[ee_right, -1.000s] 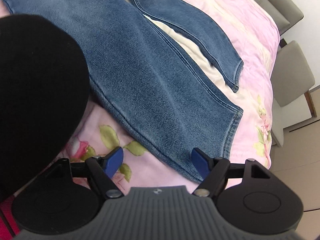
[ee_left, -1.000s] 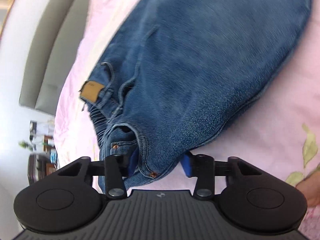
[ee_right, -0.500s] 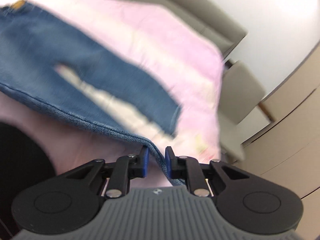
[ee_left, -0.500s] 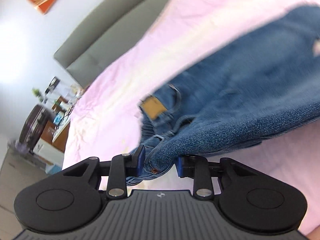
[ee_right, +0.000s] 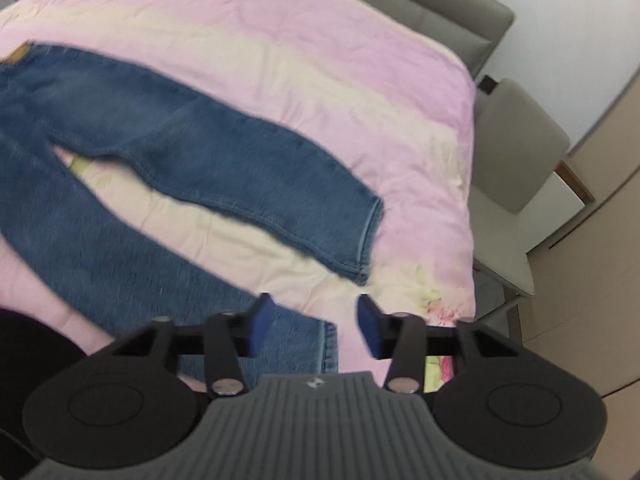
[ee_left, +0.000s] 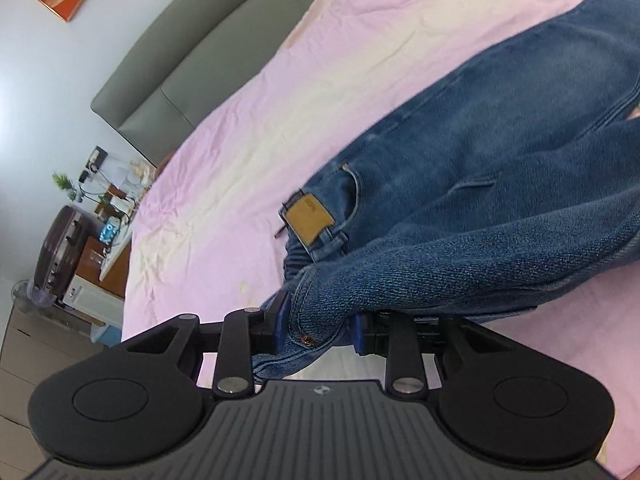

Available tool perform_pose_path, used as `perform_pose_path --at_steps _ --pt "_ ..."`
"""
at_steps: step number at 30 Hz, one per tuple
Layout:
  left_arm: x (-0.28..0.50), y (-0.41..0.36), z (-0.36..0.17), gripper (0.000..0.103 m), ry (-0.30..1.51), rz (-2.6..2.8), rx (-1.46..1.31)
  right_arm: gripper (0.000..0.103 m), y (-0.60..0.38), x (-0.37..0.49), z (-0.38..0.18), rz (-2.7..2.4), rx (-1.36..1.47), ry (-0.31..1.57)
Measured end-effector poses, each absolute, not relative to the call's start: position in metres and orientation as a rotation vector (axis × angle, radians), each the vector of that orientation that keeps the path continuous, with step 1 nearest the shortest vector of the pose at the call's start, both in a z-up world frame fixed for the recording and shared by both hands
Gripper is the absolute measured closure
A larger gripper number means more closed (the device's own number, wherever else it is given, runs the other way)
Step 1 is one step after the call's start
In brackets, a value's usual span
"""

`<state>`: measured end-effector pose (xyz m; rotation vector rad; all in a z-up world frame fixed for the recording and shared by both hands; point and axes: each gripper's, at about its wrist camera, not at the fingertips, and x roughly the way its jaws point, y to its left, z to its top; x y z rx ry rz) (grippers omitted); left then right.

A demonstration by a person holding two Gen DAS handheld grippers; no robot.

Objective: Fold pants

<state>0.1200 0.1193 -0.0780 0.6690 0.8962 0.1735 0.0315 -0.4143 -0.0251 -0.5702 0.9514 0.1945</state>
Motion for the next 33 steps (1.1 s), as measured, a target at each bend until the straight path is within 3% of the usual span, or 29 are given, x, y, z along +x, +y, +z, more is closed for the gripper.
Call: perform_pose_path --at_steps 5,8,17,23,25,26,28,29,31,33 --pt "0.118 0.121 -0.09 0.069 0.943 0.183 0.679 0.04 -0.428 0.074 -0.073 0.194 -0.578 1.07" --pt "0.119 0.123 -0.098 0.069 0.989 0.194 0.682 0.03 -0.437 0.112 -0.089 0.258 -0.492 1.175" --pt "0.13 0.122 -0.12 0.069 1.095 0.234 0.684 0.011 -0.413 0.16 -0.138 0.617 -0.776 1.426" --pt "0.135 0.121 -0.125 0.069 1.126 0.249 0.681 0.005 -0.432 0.175 -0.161 0.59 -0.605 1.533" --pt "0.136 0.121 -0.126 0.069 1.134 0.249 0.677 0.024 -0.44 0.167 -0.152 0.608 -0.546 1.51" --pt "0.137 0.121 -0.127 0.069 1.138 0.249 0.674 0.027 -0.441 0.16 -0.146 0.606 -0.552 1.492" --pt "0.139 0.121 -0.129 0.069 1.142 0.248 0.678 0.054 -0.439 0.141 -0.133 0.627 -0.616 1.45" --pt "0.139 0.12 -0.129 0.069 1.139 0.246 0.683 0.06 -0.436 0.131 -0.124 0.631 -0.662 1.421" --pt "0.137 0.12 -0.128 0.069 1.129 0.244 0.681 0.082 -0.432 0.11 -0.099 0.646 -0.715 1.36" --pt "0.135 0.121 -0.127 0.069 1.119 0.243 0.674 0.083 -0.43 0.086 -0.074 0.664 -0.757 1.313"
